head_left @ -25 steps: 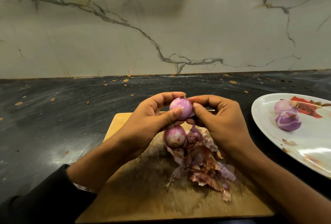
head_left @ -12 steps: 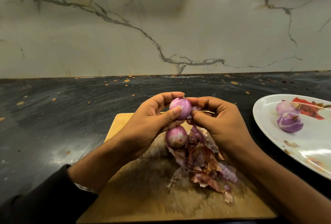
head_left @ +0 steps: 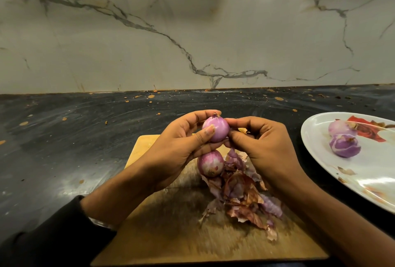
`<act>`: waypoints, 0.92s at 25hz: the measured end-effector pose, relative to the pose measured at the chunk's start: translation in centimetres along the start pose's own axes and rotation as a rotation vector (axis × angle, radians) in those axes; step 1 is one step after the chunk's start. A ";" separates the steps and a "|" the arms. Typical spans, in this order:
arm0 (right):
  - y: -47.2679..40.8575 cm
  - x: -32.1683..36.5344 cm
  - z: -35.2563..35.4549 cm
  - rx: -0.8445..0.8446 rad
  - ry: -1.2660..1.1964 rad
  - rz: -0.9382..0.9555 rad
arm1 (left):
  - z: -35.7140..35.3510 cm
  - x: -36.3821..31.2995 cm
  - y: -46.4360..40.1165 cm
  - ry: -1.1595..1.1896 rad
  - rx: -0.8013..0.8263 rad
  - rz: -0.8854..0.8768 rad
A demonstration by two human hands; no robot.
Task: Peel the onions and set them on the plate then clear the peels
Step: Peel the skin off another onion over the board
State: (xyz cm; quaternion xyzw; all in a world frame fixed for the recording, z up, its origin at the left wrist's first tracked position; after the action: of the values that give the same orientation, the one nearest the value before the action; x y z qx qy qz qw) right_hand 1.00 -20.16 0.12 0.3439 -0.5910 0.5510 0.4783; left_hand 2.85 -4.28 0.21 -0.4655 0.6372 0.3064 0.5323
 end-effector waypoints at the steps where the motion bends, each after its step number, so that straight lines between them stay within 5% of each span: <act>1: 0.0 0.0 0.1 -0.010 0.003 0.006 | -0.1 0.0 0.0 0.007 0.001 0.003; 13: -0.1 -0.3 -0.1 -0.028 0.114 -0.034 | 0.3 0.3 -0.3 0.142 -0.029 0.033; 23: 0.2 0.7 0.3 -0.008 0.064 0.089 | 0.3 0.0 -0.2 -0.011 -0.001 -0.020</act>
State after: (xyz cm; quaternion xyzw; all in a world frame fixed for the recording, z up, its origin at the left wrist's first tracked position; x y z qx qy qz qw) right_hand 0.58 -20.30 0.74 0.2974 -0.5923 0.5801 0.4734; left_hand 3.18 -4.10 0.12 -0.4704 0.6296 0.3037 0.5386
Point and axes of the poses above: each hand's wrist, its own y-axis away from the middle knuckle, its own z-axis out of the back of the hand, x = y × z, the point moved 6 cm from there along -y, towards the middle knuckle, and after that the axes turned 3 degrees about -x, right-handed, at the moved point
